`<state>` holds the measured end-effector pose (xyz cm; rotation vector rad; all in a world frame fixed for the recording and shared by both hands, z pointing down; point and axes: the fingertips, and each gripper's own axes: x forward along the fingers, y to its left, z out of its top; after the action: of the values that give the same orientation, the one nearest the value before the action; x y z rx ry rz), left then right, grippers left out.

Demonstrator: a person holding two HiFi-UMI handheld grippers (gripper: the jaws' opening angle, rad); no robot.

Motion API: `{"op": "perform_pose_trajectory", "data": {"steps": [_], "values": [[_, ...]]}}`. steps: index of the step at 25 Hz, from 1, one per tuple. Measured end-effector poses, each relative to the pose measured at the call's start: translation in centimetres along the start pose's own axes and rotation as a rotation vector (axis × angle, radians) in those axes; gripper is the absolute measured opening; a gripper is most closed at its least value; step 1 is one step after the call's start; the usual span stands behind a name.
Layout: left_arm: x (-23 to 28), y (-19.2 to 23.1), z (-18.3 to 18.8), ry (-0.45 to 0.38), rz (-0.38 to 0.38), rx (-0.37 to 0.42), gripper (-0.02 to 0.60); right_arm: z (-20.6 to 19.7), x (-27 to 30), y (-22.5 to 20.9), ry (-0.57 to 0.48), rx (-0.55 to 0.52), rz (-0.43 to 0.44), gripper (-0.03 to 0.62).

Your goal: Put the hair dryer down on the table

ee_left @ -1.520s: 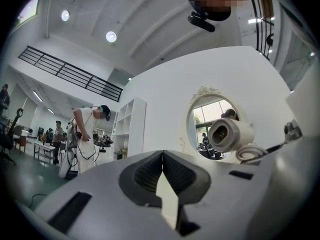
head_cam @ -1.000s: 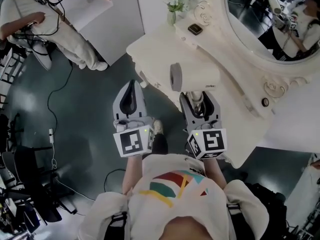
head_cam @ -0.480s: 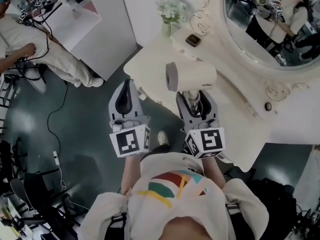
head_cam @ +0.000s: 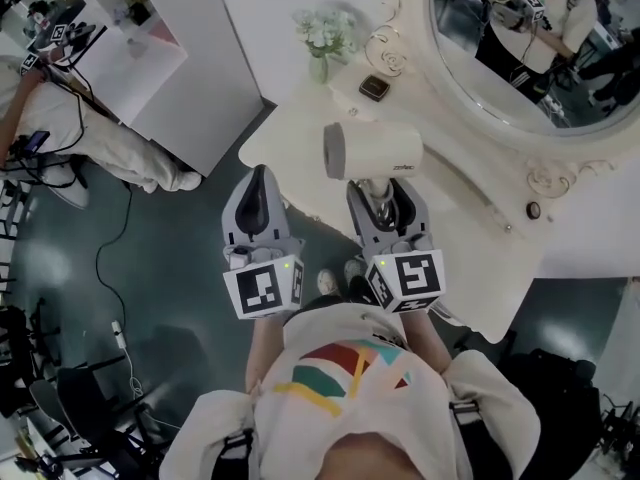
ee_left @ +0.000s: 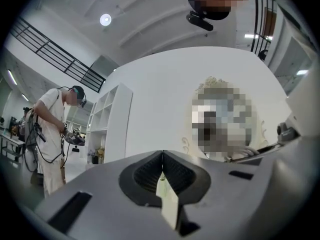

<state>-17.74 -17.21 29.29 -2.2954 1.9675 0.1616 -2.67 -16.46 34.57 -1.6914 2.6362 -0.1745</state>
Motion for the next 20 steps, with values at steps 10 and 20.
{"op": "perform_pose_trajectory", "data": {"steps": [10,20], "values": [[2.2,-0.7,0.6,-0.023,0.011,0.011,0.005,1.4,2.1,-0.9,-0.017,-0.031,0.028,0.216],[3.4,-1.0,-0.3,0.001,0.011,0.011,0.005,0.6,3.2,-2.0,0.013,-0.035,0.02,0.216]]}}
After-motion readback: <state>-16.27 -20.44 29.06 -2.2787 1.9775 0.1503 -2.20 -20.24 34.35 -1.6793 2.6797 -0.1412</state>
